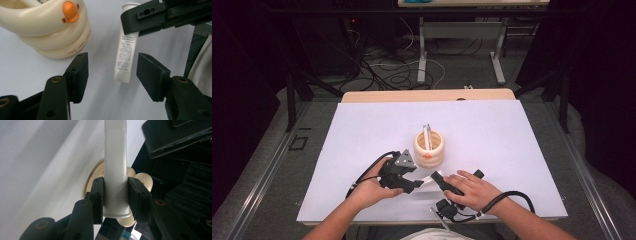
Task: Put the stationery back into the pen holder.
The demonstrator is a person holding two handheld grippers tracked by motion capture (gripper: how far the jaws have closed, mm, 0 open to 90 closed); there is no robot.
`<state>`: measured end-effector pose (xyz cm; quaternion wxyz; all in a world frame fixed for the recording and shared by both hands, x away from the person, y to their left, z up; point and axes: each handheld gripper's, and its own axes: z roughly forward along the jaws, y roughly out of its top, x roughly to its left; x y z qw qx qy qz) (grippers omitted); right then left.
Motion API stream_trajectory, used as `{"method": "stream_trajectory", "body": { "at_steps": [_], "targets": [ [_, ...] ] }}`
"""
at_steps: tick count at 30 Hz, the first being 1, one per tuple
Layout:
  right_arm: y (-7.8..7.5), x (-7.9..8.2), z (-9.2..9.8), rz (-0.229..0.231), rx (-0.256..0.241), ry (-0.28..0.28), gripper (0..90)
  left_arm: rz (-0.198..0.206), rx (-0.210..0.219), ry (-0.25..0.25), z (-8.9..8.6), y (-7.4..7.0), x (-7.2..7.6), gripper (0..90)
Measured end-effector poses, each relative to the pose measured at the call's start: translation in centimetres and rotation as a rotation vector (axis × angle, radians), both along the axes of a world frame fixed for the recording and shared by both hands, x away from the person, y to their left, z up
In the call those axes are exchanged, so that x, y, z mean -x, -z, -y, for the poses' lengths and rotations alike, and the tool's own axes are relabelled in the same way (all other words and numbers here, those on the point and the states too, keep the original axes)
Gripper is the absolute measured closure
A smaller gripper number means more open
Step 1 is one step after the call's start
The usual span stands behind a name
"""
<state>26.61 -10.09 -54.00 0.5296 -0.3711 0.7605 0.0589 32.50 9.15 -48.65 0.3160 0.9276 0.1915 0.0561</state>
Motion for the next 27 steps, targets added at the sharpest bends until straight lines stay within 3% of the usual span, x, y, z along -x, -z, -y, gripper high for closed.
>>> {"method": "stream_trajectory", "body": {
  "at_steps": [5, 11, 14, 16, 27],
  "targets": [
    [0.2, 0.2, 0.1, 0.012, 0.000, 0.014, 67.2, -0.022, -0.031, 0.005, 1.0, 0.2, 0.1, 47.8],
    [0.2, 0.3, 0.1, 0.035, 0.019, -0.010, 67.2, -0.046, -0.088, 0.018, 2.0, 0.2, -0.1, 52.8],
    [0.4, 0.3, 0.1, 0.029, 0.002, -0.029, 67.2, -0.049, -0.118, 0.037, 2.4, 0.3, -0.2, 53.8],
    [0.2, 0.4, 0.1, 0.036, 0.021, -0.010, 67.2, -0.059, -0.127, 0.039, 2.8, 0.4, -0.3, 54.9],
    [0.5, 0.6, 0.1, 0.052, 0.033, -0.027, 67.2, -0.088, -0.188, 0.057, 4.4, 0.5, -0.4, 61.9]
  ]
}}
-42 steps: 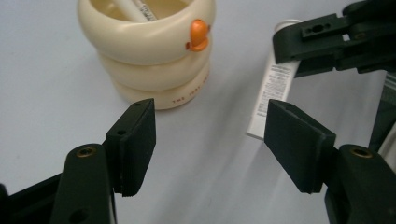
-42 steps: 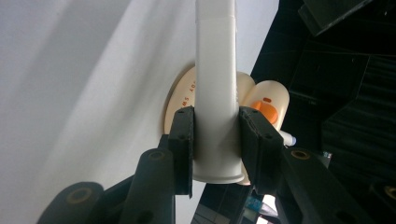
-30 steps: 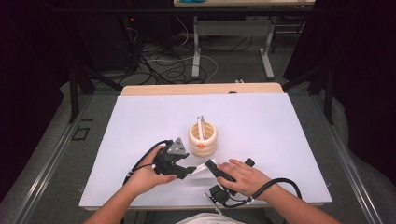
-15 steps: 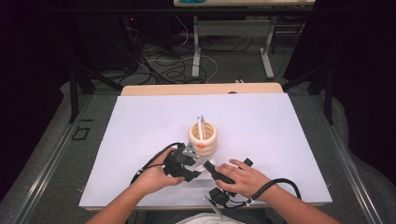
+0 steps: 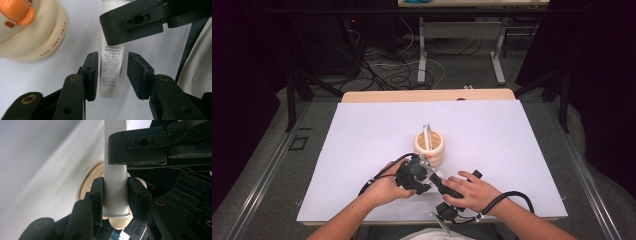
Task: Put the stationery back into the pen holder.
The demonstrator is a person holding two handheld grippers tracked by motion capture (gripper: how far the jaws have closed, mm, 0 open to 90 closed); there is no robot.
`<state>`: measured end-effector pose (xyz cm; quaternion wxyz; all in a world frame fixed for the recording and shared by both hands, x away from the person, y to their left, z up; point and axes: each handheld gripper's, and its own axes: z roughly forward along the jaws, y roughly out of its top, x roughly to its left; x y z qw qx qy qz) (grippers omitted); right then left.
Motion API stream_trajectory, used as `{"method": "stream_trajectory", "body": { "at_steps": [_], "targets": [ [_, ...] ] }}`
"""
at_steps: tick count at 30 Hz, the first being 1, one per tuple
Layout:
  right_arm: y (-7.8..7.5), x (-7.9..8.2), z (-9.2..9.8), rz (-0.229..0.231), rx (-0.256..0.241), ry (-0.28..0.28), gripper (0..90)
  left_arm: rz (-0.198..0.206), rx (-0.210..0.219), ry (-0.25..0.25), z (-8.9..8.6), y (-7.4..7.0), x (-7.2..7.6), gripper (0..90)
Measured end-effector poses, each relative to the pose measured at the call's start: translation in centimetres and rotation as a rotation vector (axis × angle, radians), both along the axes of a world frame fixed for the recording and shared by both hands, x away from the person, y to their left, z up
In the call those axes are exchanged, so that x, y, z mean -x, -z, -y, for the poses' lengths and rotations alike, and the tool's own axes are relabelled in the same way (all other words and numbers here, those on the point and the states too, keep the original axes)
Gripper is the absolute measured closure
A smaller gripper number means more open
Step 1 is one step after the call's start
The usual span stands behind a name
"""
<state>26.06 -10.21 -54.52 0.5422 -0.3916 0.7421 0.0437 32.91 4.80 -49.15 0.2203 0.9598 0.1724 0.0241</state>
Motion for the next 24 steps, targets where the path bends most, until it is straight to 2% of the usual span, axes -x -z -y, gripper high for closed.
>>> {"method": "stream_trajectory", "body": {
  "at_steps": [6, 9, 10, 11, 20, 24],
  "targets": [
    [0.09, 0.15, -0.05, 0.004, 0.010, 0.000, 67.2, -0.009, -0.027, -0.005, 0.52, -0.18, -0.14, 65.1],
    [0.24, 0.04, -0.07, 0.000, -0.005, -0.019, 67.2, 0.000, -0.035, -0.008, 0.80, -0.17, -0.10, 67.2],
    [0.12, 0.20, -0.10, 0.003, 0.010, 0.001, 67.2, -0.001, -0.044, -0.003, 0.87, -0.20, -0.13, 67.8],
    [0.05, 0.19, -0.17, 0.006, 0.013, -0.004, 67.2, -0.003, -0.048, -0.005, 0.92, -0.21, -0.12, 68.1],
    [0.23, 0.16, -0.18, 0.009, 0.016, -0.003, 67.1, -0.013, -0.060, -0.017, 1.10, -0.15, -0.14, 69.1],
    [0.23, 0.20, -0.10, 0.007, 0.009, -0.005, 67.1, -0.028, -0.045, -0.028, 1.02, -0.12, -0.14, 69.3]
  ]
}}
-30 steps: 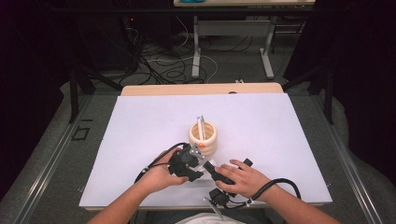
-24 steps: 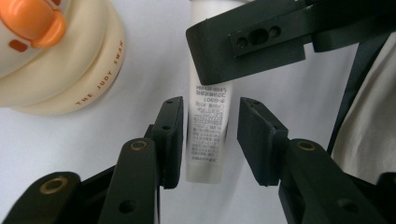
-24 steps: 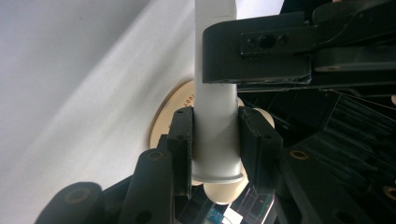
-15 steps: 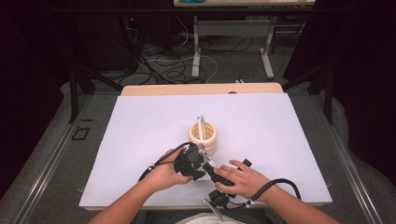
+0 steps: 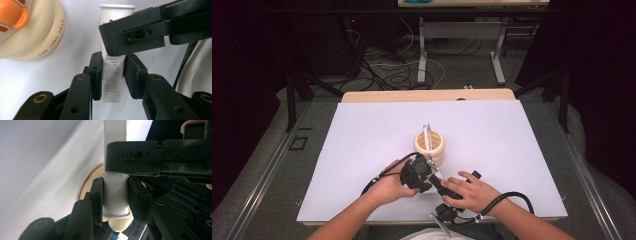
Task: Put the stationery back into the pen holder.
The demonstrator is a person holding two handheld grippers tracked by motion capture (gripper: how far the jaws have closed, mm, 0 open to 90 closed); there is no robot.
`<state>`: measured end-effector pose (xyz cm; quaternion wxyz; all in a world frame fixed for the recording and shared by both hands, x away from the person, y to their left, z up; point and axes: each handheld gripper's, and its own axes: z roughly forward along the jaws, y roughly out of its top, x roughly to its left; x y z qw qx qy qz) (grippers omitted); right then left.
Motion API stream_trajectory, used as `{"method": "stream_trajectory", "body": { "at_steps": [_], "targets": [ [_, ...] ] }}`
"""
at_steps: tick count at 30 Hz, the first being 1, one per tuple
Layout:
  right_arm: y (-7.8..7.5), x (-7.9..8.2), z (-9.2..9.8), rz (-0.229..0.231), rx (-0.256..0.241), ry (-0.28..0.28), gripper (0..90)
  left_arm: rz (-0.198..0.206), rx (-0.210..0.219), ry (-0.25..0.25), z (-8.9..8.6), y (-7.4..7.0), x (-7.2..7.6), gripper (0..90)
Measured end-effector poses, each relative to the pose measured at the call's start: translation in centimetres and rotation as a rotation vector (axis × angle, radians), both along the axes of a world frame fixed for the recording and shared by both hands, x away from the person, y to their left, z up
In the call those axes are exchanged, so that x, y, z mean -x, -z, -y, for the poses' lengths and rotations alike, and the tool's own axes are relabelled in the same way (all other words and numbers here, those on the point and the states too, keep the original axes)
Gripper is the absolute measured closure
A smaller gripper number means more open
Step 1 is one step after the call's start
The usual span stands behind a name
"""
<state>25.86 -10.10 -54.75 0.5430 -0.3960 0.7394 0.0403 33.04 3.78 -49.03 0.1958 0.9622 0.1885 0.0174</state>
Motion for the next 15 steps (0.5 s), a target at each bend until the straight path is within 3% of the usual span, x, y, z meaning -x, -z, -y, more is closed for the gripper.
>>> {"method": "stream_trajectory", "body": {
  "at_steps": [7, 9, 10, 15],
  "targets": [
    [-0.01, -0.15, 0.01, -0.020, -0.013, -0.003, 66.5, -0.016, 0.018, -0.021, -0.22, 0.06, -0.08, 69.5],
    [-0.28, -0.01, 0.05, -0.016, -0.011, 0.024, 65.3, -0.012, 0.020, -0.025, -0.36, -0.03, -0.24, 69.6],
    [-0.29, -0.20, 0.07, -0.017, -0.021, 0.001, 64.4, -0.015, 0.019, -0.034, -0.43, -0.03, -0.29, 69.7],
    [-0.54, -0.11, 0.29, -0.030, -0.044, 0.008, 60.0, -0.022, 0.038, -0.059, -0.95, -0.04, -0.56, 69.7]
  ]
}}
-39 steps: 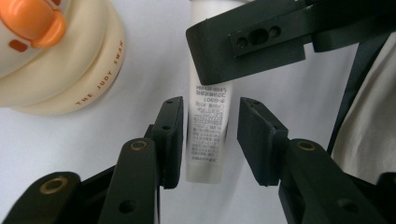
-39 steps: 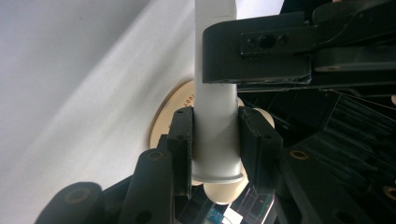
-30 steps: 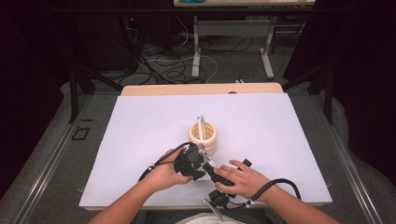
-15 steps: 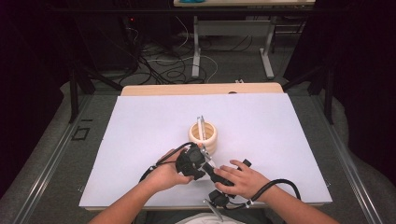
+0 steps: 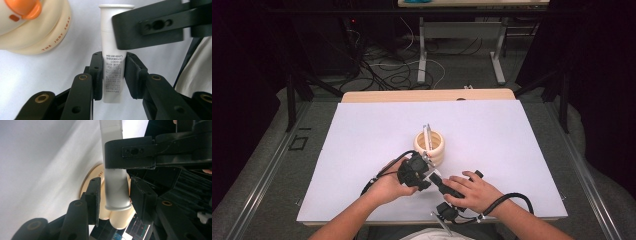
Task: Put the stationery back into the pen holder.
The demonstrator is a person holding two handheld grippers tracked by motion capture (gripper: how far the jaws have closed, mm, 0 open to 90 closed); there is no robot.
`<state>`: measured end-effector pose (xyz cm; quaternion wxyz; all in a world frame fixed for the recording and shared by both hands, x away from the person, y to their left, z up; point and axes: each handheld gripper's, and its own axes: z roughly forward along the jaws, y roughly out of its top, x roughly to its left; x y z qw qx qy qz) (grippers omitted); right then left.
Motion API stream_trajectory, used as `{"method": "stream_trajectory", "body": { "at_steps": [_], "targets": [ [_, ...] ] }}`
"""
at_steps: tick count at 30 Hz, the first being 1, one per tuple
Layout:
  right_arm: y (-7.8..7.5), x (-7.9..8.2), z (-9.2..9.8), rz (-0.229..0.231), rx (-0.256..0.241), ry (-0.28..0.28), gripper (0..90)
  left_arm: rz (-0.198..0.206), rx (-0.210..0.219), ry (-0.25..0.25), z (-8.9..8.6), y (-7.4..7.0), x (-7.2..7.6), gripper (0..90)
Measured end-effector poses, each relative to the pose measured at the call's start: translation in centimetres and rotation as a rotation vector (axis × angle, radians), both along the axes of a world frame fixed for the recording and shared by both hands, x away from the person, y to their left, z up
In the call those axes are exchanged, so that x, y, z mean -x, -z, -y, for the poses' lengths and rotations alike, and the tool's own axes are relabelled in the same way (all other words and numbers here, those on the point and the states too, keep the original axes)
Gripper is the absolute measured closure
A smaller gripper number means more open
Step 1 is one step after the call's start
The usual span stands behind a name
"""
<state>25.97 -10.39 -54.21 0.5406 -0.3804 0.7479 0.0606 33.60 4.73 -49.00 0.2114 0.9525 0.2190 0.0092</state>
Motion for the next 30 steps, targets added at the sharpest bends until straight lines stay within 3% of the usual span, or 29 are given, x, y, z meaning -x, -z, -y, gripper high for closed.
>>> {"method": "stream_trajectory", "body": {
  "at_steps": [7, 10, 17, 18, 27, 30],
  "targets": [
    [-0.5, -0.2, 0.2, -0.025, -0.037, 0.009, 55.4, 0.003, 0.019, -0.031, -0.8, 0.0, -0.2, 69.8],
    [-0.7, -0.2, 0.4, -0.079, -0.084, 0.033, 53.8, 0.001, 0.036, -0.048, -1.3, -0.1, -0.4, 69.8],
    [-1.1, -0.1, 1.1, -0.112, -0.167, 0.078, 51.8, -0.005, 0.077, -0.094, -2.0, -0.3, -0.7, 69.8],
    [-1.3, -0.2, 1.2, -0.125, -0.202, 0.088, 51.3, -0.007, 0.081, -0.098, -2.1, -0.3, -0.7, 69.8],
    [-2.3, -0.9, 2.3, -0.208, -0.351, 0.191, 45.9, -0.002, 0.125, -0.122, -2.5, -0.6, -0.9, 69.8],
    [-2.3, -1.2, 2.7, -0.265, -0.447, 0.229, 42.4, 0.005, 0.151, -0.134, -2.5, -0.7, -0.8, 69.8]
  ]
}}
